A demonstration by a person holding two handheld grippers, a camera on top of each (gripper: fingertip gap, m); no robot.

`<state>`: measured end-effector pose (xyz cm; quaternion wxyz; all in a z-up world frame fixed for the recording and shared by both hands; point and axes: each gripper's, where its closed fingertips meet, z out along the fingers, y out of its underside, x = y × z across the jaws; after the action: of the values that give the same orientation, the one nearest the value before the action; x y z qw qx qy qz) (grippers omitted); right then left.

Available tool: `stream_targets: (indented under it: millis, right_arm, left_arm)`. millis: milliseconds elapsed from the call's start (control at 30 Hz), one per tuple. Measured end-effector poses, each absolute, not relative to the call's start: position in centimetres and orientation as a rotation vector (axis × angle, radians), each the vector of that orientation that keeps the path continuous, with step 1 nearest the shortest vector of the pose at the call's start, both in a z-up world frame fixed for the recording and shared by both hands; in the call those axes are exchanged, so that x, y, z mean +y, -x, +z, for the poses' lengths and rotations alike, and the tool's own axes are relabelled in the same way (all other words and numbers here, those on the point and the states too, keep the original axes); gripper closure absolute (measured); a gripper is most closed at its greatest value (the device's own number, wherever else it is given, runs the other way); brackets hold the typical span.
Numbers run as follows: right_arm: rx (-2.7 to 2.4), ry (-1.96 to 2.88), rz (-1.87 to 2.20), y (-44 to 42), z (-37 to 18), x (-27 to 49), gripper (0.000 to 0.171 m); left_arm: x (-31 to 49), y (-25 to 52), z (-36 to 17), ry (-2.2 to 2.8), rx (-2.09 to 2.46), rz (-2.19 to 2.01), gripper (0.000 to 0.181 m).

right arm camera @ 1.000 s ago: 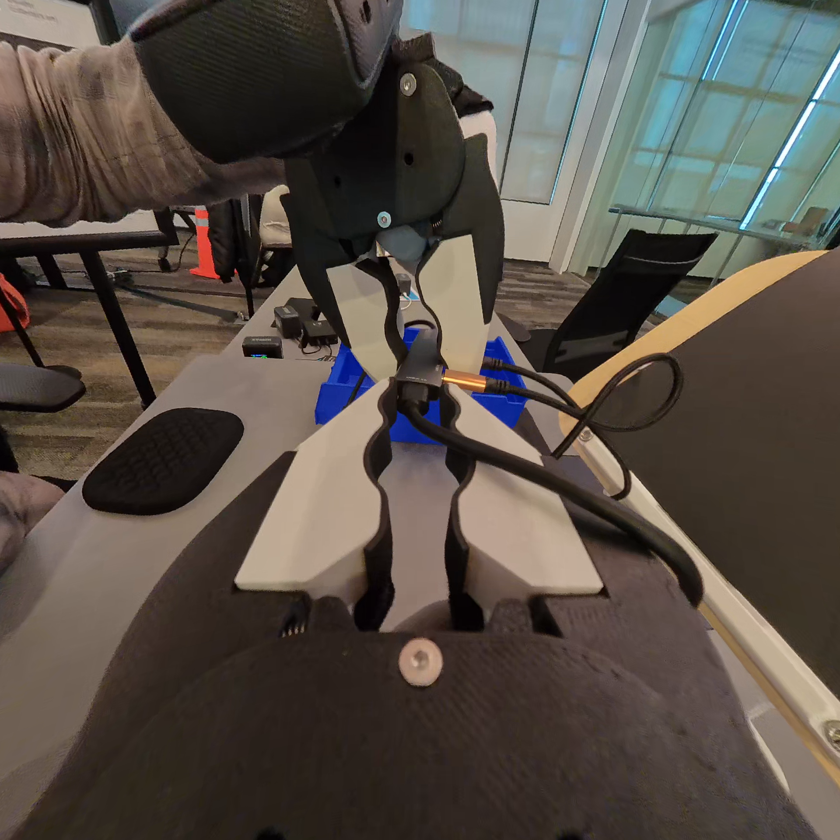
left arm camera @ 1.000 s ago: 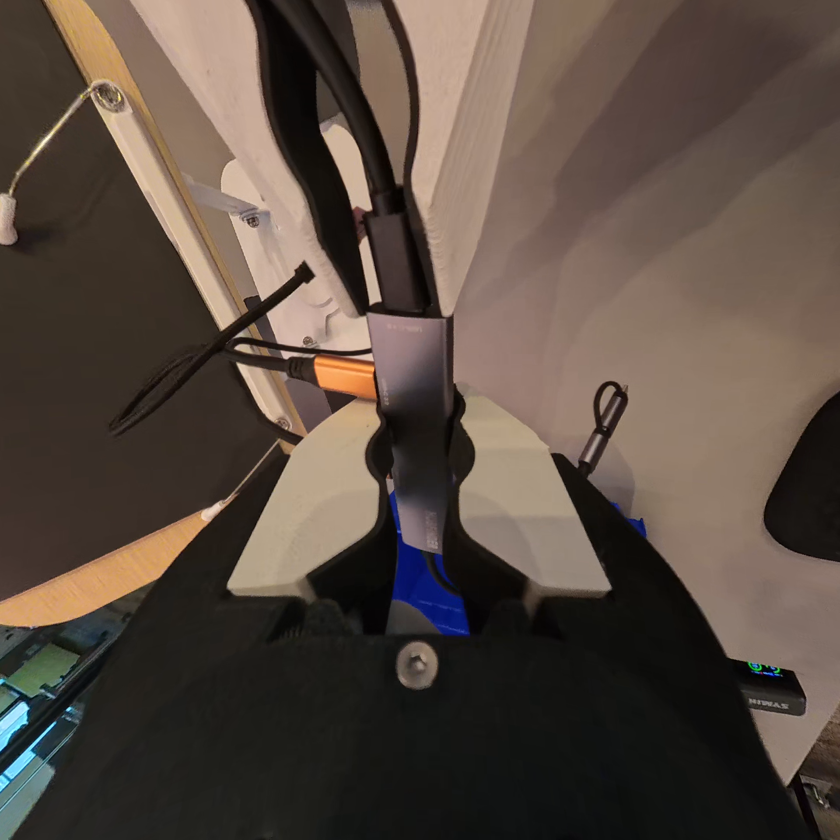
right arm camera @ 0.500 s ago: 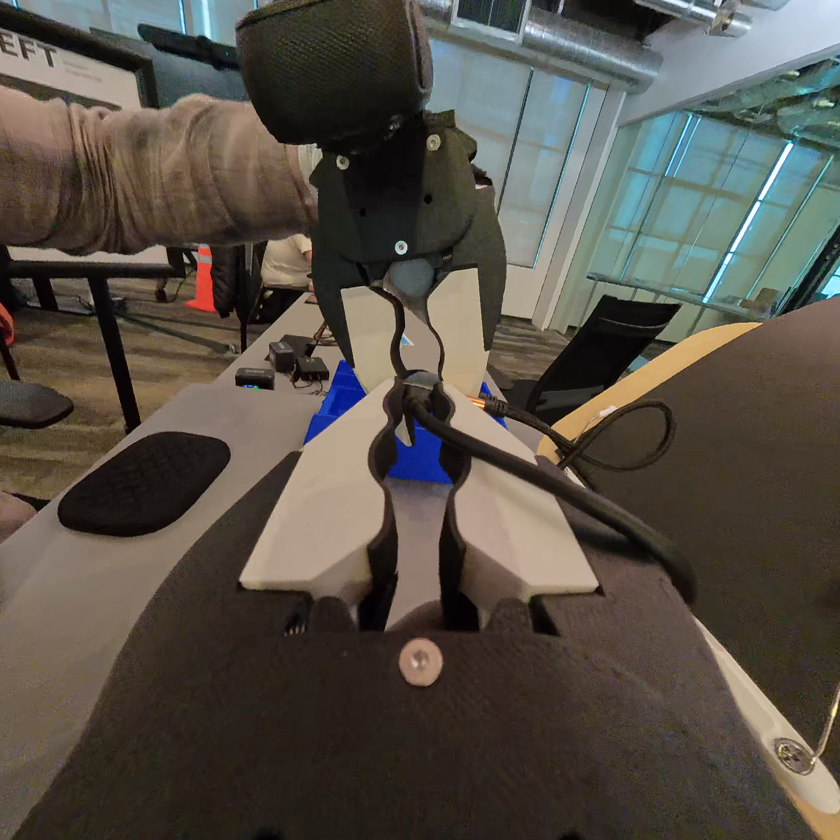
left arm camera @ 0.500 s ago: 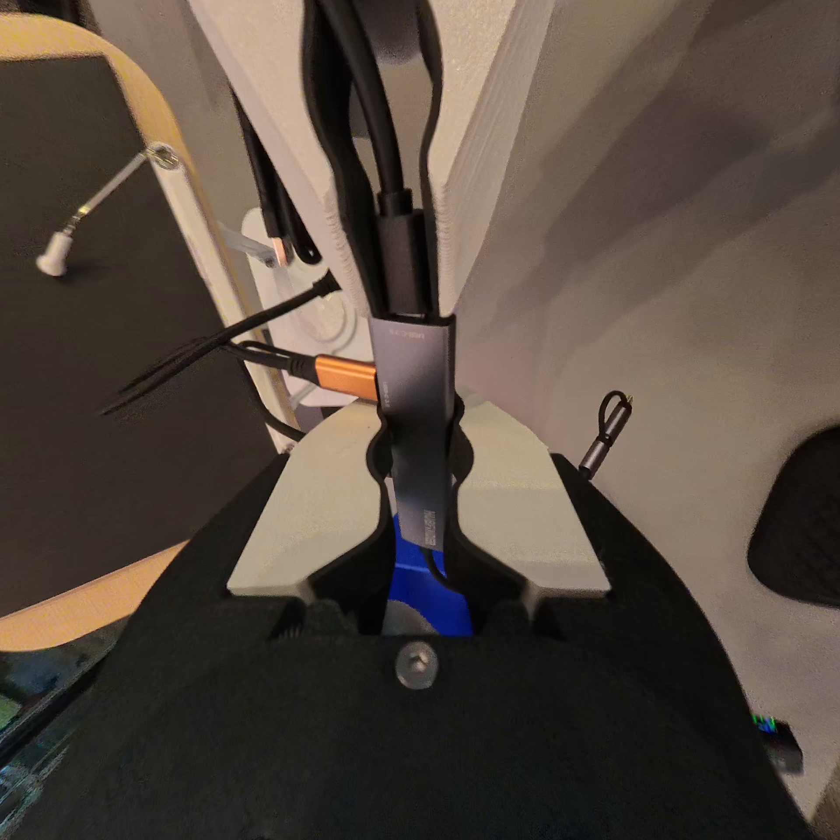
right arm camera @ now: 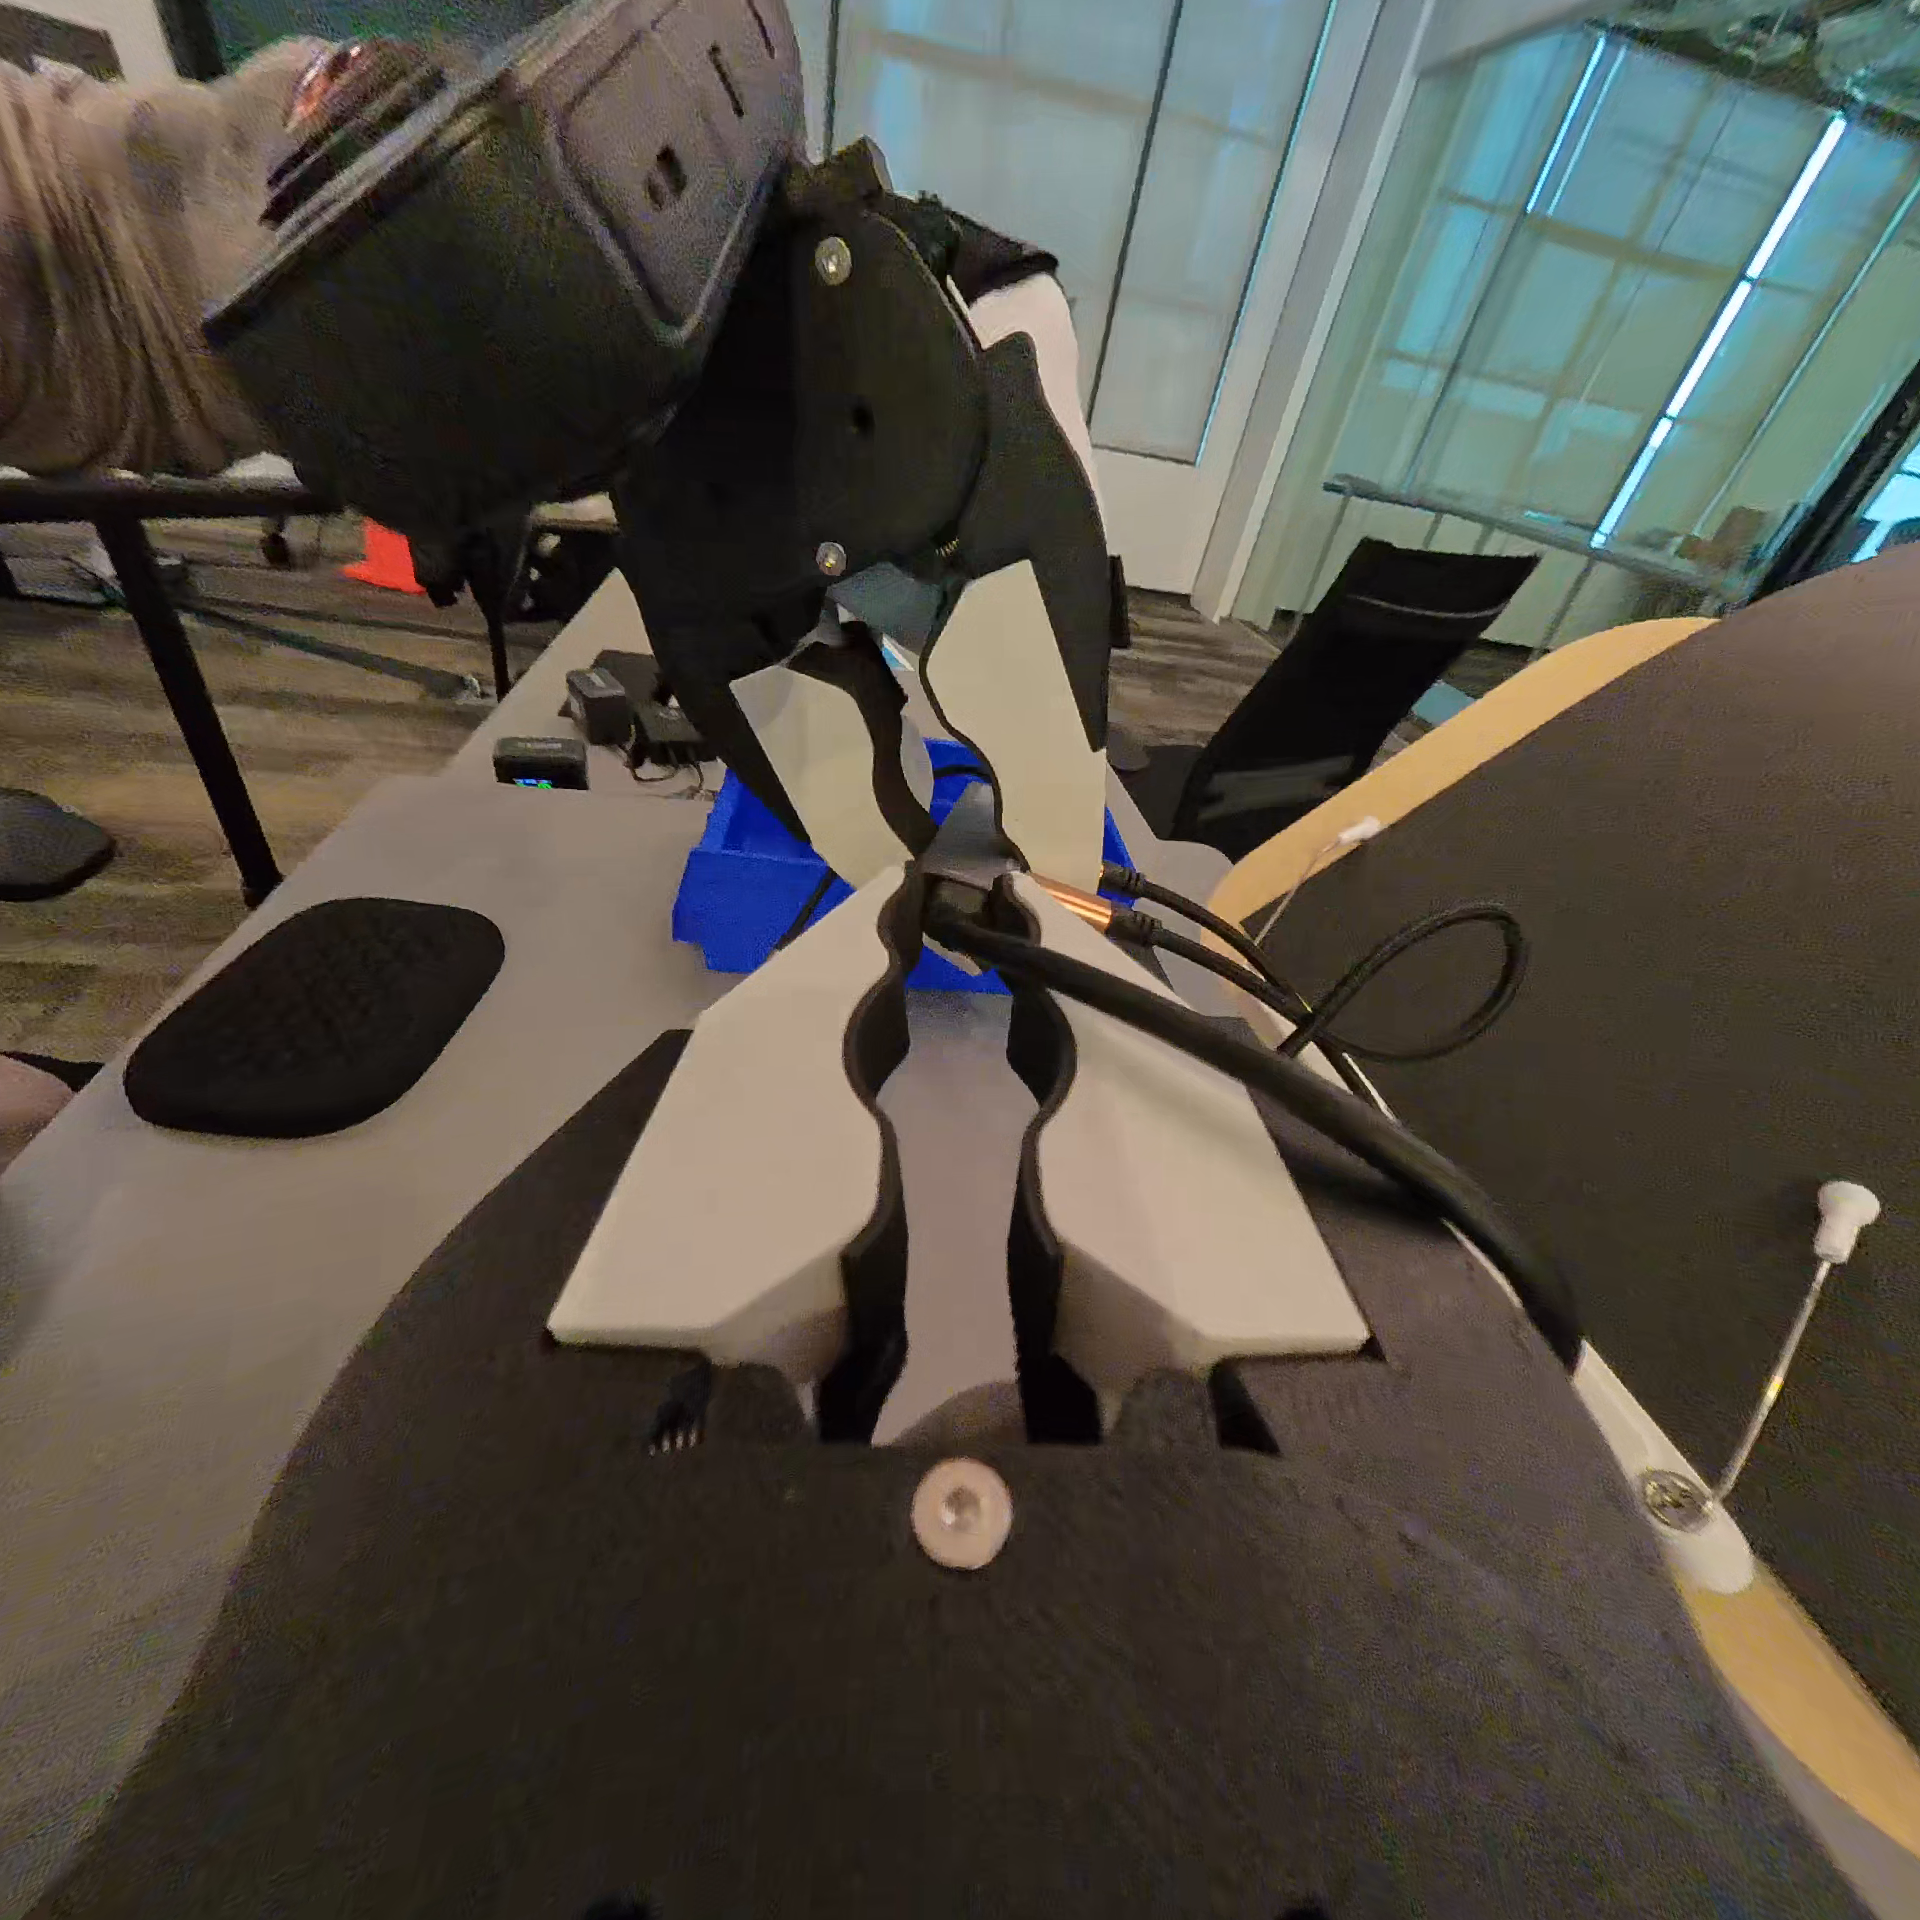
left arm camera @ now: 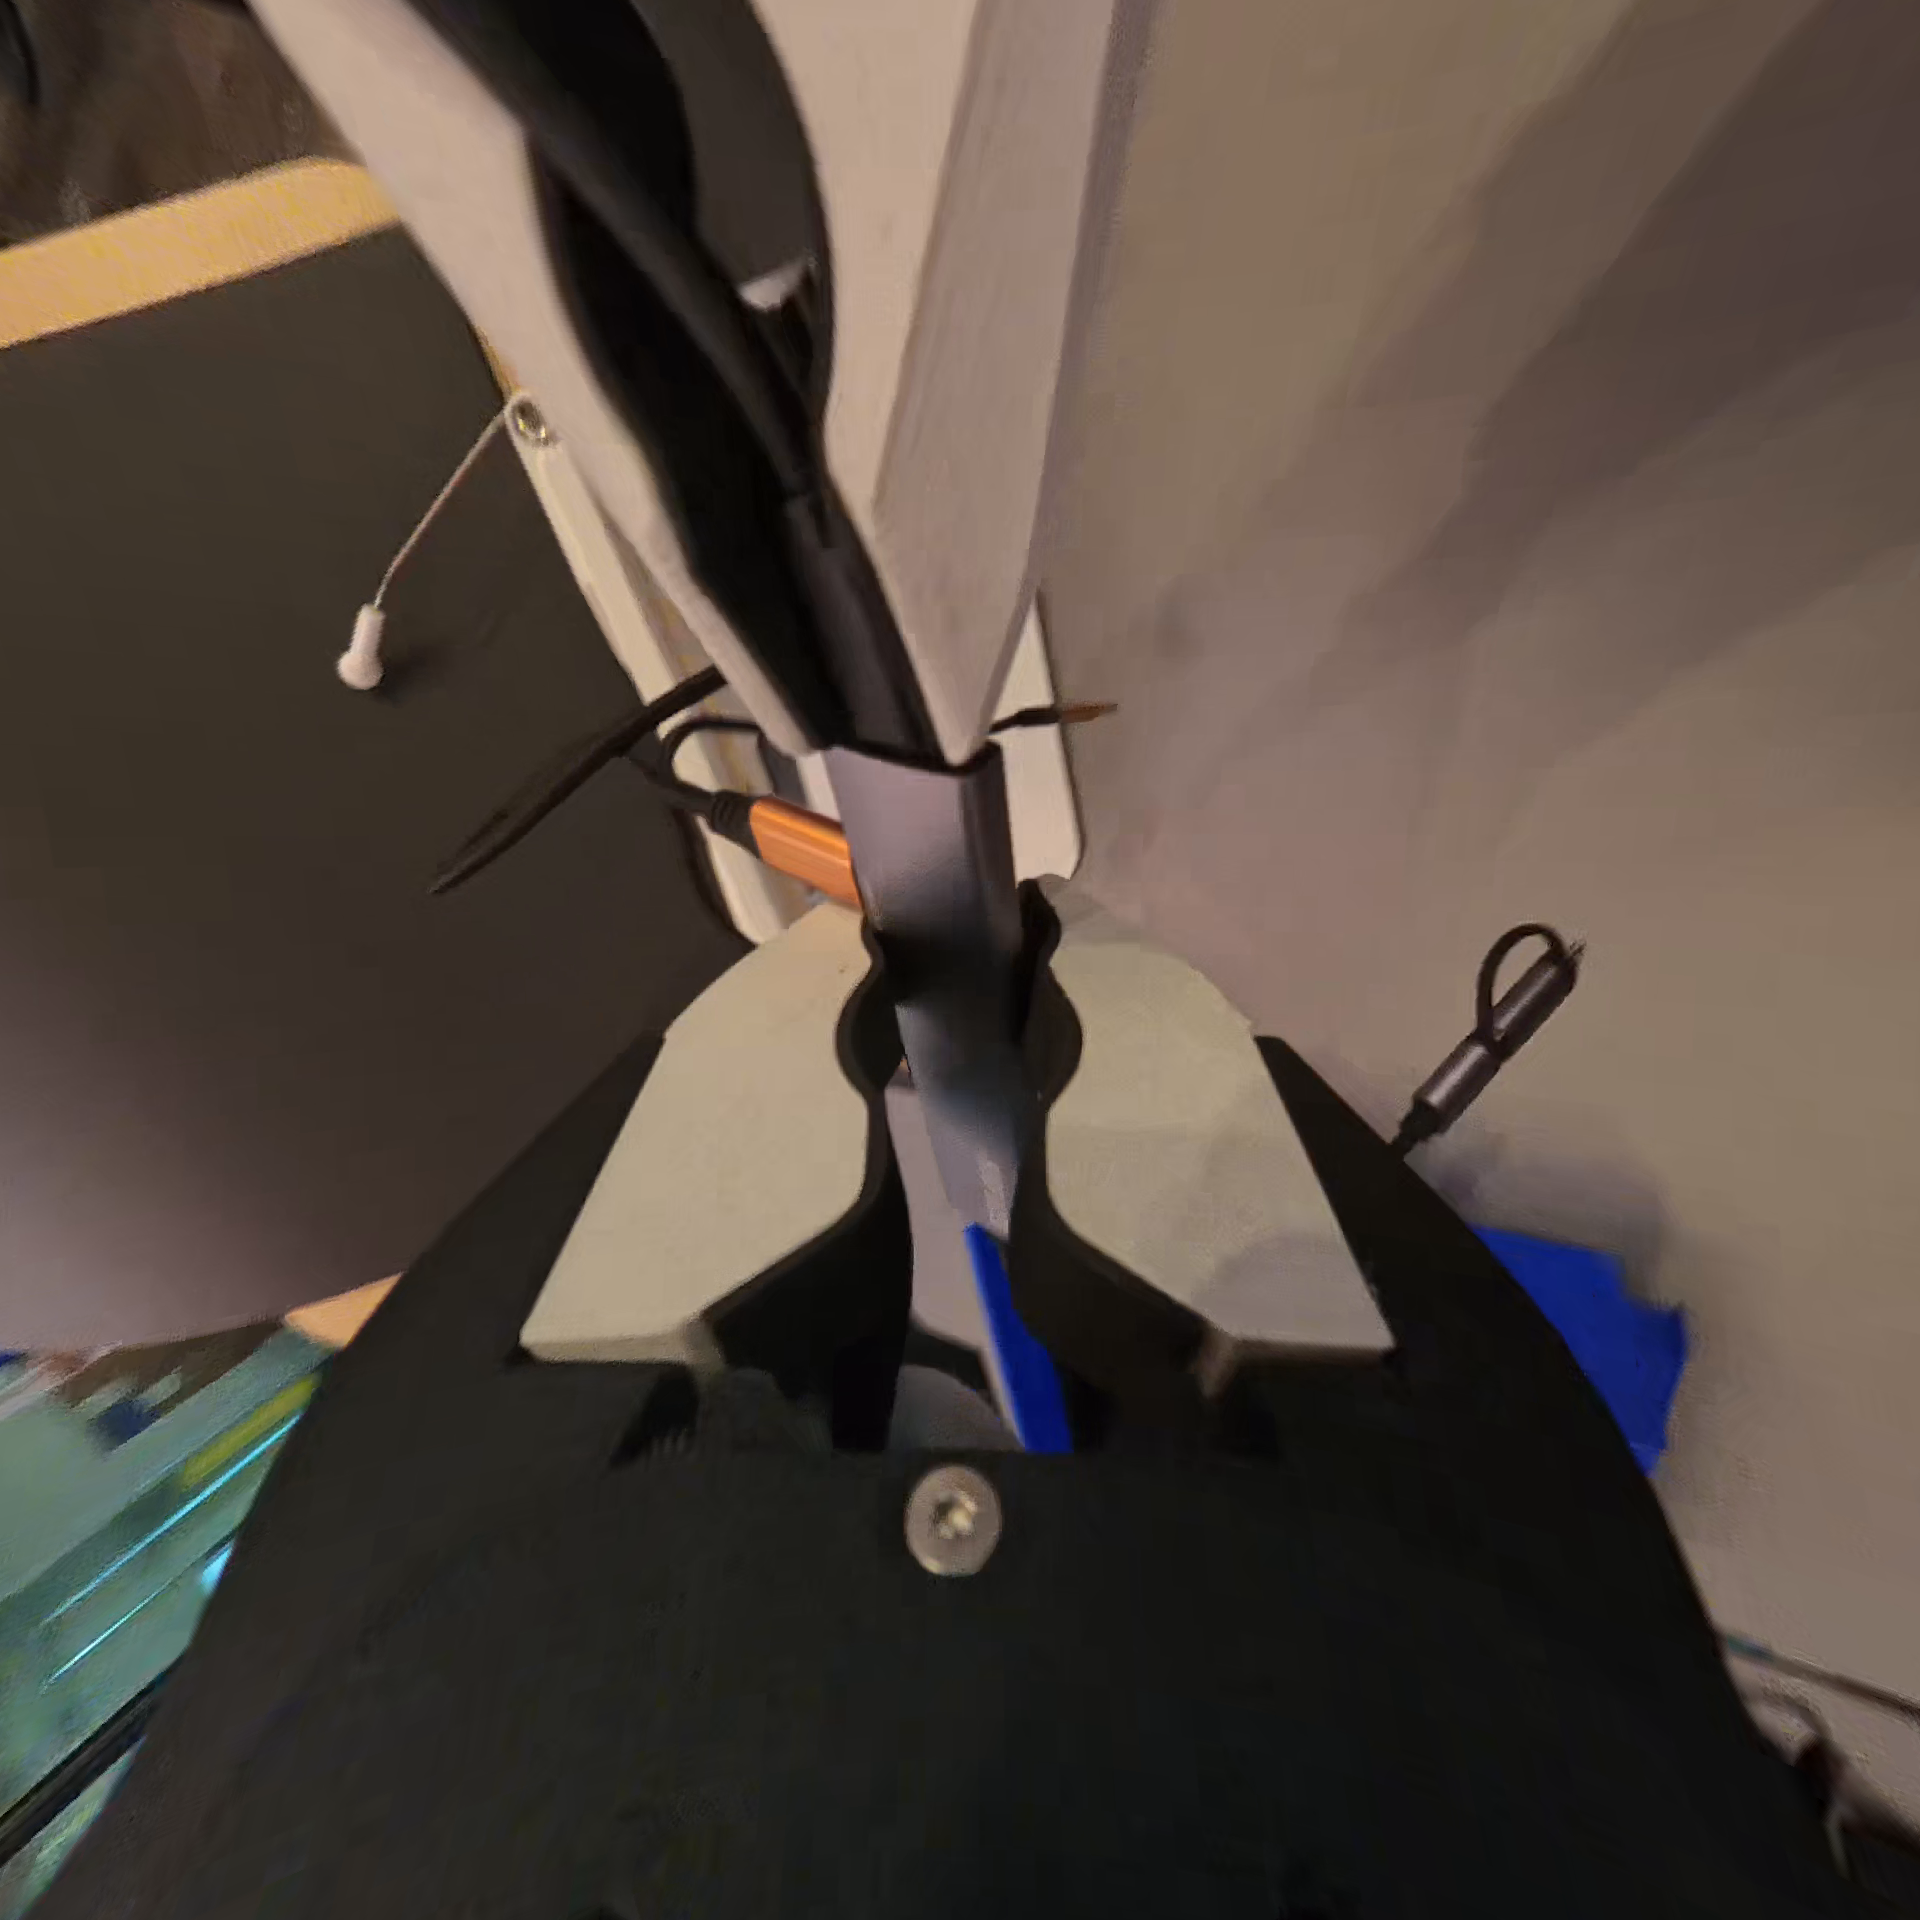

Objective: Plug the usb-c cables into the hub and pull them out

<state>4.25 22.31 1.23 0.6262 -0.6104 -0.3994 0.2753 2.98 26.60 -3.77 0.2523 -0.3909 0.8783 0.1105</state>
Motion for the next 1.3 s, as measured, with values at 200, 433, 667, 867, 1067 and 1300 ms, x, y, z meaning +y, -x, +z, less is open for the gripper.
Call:
stream_targets:
  millis: [200, 433, 667, 867, 1067, 1300]
  right_arm:
    - [-0.926, 1.488, 0.504, -5.2, 0.8, 22.2, 0.154]
    - [-0.836, 1.454, 0.608, -5.1, 2.7, 22.0, 0.158]
    - [-0.85, 1.475, 0.515, -5.3, 2.4, 22.5, 0.16]
    - [-0.886, 1.411, 0.363, -5.9, 3.2, 21.9, 0.16]
    - [-0.91, 1.411, 0.286, -5.6, 3.2, 21.8, 0.159]
    - [-0.854, 1.36, 0.307, -5.4, 4.6, 21.9, 0.149]
  left_arm:
    - [27.4, -3.2, -2.5, 1.004, 2.381, 0.525, 0.161]
    - [27.9, -4.0, -1.5, 0.916, 2.344, 0.637, 0.162]
    - [28.7, -4.1, -1.0, 0.836, 2.275, 0.773, 0.162]
    - [28.6, -5.2, 0.9, 0.725, 2.092, 0.858, 0.162]
    - [28.7, -5.2, 1.7, 0.65, 2.027, 0.922, 0.162]
    - [28.8, -4.8, 3.0, 0.655, 1.969, 0.934, 0.162]
